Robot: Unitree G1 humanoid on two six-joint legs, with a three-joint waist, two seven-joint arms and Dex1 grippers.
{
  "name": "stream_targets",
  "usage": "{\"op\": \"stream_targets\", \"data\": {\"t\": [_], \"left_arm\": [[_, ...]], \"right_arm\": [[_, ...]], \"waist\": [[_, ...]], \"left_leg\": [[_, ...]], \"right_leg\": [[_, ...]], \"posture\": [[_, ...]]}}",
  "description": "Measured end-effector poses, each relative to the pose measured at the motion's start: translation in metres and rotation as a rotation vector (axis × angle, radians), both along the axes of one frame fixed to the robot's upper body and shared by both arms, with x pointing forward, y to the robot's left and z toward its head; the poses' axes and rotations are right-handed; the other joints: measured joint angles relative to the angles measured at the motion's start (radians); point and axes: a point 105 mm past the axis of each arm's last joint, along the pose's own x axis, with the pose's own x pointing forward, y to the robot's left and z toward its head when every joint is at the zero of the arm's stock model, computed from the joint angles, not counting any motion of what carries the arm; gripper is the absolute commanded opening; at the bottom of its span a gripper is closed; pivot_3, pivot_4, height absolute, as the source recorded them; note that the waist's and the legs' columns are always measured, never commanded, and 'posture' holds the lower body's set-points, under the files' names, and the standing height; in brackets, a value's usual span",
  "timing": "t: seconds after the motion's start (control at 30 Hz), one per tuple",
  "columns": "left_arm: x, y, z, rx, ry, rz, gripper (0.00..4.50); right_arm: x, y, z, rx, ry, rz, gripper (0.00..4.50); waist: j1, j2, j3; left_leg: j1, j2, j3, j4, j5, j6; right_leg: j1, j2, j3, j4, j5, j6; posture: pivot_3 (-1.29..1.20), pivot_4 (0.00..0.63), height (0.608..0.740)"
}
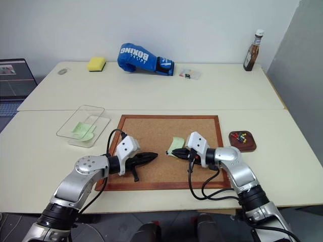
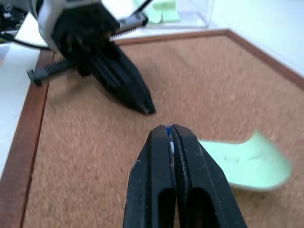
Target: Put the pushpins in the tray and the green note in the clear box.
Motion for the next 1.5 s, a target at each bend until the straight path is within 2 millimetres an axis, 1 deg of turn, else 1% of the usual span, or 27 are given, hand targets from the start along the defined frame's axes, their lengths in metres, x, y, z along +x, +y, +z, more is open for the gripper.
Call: {"op": "stream_targets", "data": {"t": [0.17,0.33,0.43,0.5,0.6,0.63,0.7,0.8,1.0,1.07,1.2,1.33,1.5], "left_arm": [[0.0,0.0,-0.001,0.003,-0.007,-0.004,0.0],[0.001,-0.001,-0.001,0.005,-0.01,-0.009,0.0],[0.002,-0.002,0.0,0.009,-0.013,-0.02,0.0],[0.003,-0.004,0.0,0.012,-0.015,-0.03,0.0],[0.004,-0.006,0.0,0.015,-0.013,-0.045,0.0],[0.004,-0.007,0.0,0.014,-0.012,-0.049,0.0],[0.005,-0.007,0.0,0.011,-0.011,-0.052,0.0],[0.006,-0.007,0.0,0.011,-0.011,-0.051,0.0],[0.007,-0.007,-0.002,0.004,-0.019,-0.049,0.0],[0.008,-0.007,-0.002,0.003,-0.02,-0.051,0.0],[0.009,-0.01,-0.002,-0.002,-0.017,-0.061,0.0],[0.009,-0.011,-0.002,-0.002,-0.013,-0.072,0.0],[0.01,-0.011,-0.002,0.001,-0.016,-0.071,0.0]], "right_arm": [[0.002,-0.009,0.014,0.031,0.016,-0.04,0.04],[0.006,-0.012,0.02,0.054,0.026,-0.085,0.04],[0.012,-0.017,0.026,0.062,0.01,-0.135,0.04],[0.018,-0.027,0.031,0.037,-0.039,-0.2,0.04],[0.033,-0.06,0.039,-0.02,-0.15,-0.38,0.04],[0.035,-0.073,0.04,-0.036,-0.179,-0.441,0.04],[0.035,-0.096,0.036,-0.083,-0.208,-0.538,0.04],[0.031,-0.12,0.03,-0.142,-0.233,-0.637,0.04],[0.03,-0.169,0.035,-0.204,-0.297,-0.869,0.04],[0.031,-0.177,0.034,-0.217,-0.299,-0.903,0.04],[0.033,-0.188,0.024,-0.256,-0.281,-0.949,0.04],[0.033,-0.205,0.018,-0.306,-0.265,-0.991,0.04],[0.033,-0.21,0.015,-0.307,-0.256,-1.016,0.04]], "waist": [[0.001,0.0,0.0],[0.001,0.0,0.0],[0.002,0.0,0.0],[0.004,0.0,0.0],[0.009,0.0,0.0],[0.011,0.0,0.0],[0.013,0.0,0.0],[0.013,0.0,0.0],[0.013,0.0,0.0],[0.012,0.0,0.0],[0.019,0.001,-0.001],[0.022,0.001,-0.001],[0.023,0.001,-0.001]], "left_leg": [[0.0,0.0,0.0,0.0,0.0,0.0],[0.0,0.0,0.0,0.0,0.0,0.0],[0.0,0.0,0.0,0.0,0.0,0.0],[0.0,0.0,0.0,0.0,0.0,0.0],[-0.001,-0.001,0.0,0.0,0.0,0.0],[-0.001,-0.001,0.0,0.0,0.0,0.0],[-0.001,-0.001,0.0,0.0,0.0,0.0],[0.0,-0.001,0.0,0.001,0.0,0.0],[0.0,-0.001,0.001,0.004,0.0,0.0],[0.0,-0.001,0.001,0.004,0.0,0.0],[0.0,-0.001,0.001,0.004,0.0,0.0],[0.0,-0.002,0.001,0.004,0.0,0.0],[0.0,-0.001,0.001,0.004,0.0,0.0]], "right_leg": [[0.0,0.0,0.0,0.0,0.0,0.0],[0.0,0.0,0.0,0.0,0.0,-0.001],[0.0,0.0,0.0,0.0,0.0,-0.001],[0.0,0.0,0.0,0.0,0.0,-0.001],[0.0,0.0,0.0,0.0,0.0,-0.001],[0.0,0.0,0.0,0.0,0.0,-0.001],[0.0,0.0,0.0,0.0,0.0,-0.001],[0.0,0.0,0.0,0.0,-0.001,-0.002],[0.002,-0.001,0.001,0.0,-0.002,-0.003],[0.002,-0.001,0.001,0.0,-0.002,-0.003],[0.002,-0.001,0.001,0.0,-0.002,-0.003],[0.002,-0.001,0.001,0.0,-0.002,-0.003],[0.002,-0.001,0.001,0.0,-0.002,-0.003]], "posture": [[0.0,0.15,0.74],[0.0,0.15,0.74],[0.0,0.15,0.74],[0.0,0.15,0.74],[0.0,0.15,0.74],[0.0,0.15,0.74],[0.0,0.15,0.74],[0.0,0.15,0.74],[0.0,0.15,0.74],[0.0,0.15,0.74],[0.0,0.15,0.74],[0.0,0.15,0.74],[0.0,0.15,0.74]]}}
